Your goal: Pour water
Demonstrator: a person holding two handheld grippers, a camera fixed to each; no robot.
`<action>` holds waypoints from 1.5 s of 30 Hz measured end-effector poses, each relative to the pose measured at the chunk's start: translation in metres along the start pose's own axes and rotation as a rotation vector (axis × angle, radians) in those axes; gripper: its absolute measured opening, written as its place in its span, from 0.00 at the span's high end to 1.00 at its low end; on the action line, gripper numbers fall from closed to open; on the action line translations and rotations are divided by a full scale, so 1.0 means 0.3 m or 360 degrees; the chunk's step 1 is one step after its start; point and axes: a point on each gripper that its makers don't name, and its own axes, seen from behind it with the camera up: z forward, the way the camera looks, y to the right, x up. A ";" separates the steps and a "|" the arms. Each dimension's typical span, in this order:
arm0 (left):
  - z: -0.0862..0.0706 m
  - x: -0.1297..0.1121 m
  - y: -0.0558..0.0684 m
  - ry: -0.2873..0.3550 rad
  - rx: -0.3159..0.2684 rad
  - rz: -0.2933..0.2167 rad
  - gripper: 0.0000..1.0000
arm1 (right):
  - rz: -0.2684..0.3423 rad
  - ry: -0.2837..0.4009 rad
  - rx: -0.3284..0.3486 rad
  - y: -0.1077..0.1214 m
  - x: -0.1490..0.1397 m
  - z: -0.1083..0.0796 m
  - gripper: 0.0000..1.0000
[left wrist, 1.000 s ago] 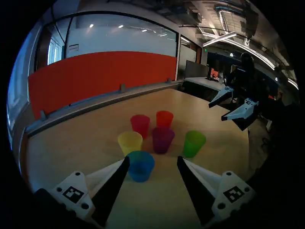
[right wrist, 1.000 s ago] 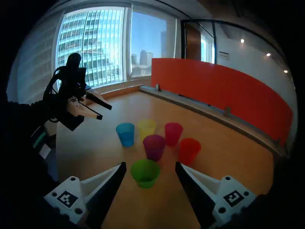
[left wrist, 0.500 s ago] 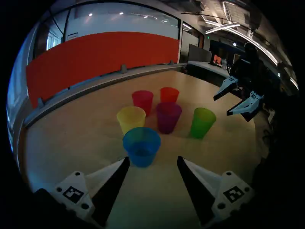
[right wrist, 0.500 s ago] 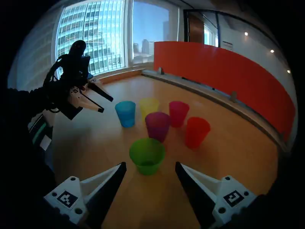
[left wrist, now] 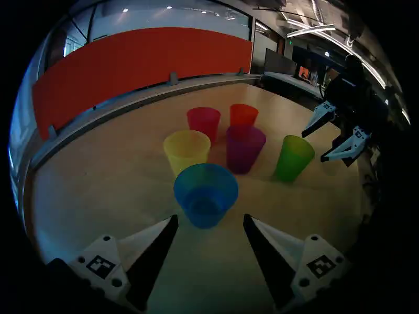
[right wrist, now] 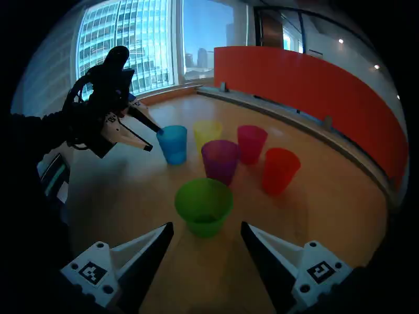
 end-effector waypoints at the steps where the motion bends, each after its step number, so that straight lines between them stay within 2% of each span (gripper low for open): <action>1: 0.007 0.003 -0.002 -0.0002 -0.0003 -0.0002 0.07 | 0.0000 -0.0003 0.0002 0.000 -0.001 0.005 0.00; 21: 0.109 0.064 -0.003 -0.0015 -0.0060 0.0003 0.07 | -0.0001 -0.0042 0.0046 -0.004 0.006 0.102 0.00; 33: 0.136 0.082 0.002 -0.0012 -0.0092 -0.0011 0.07 | 0.0001 -0.0028 0.0086 -0.020 0.043 0.163 0.00; 45: 0.156 0.082 -0.002 -0.0013 -0.0094 -0.0031 0.10 | 0.0005 -0.0023 0.0096 -0.017 0.051 0.171 0.00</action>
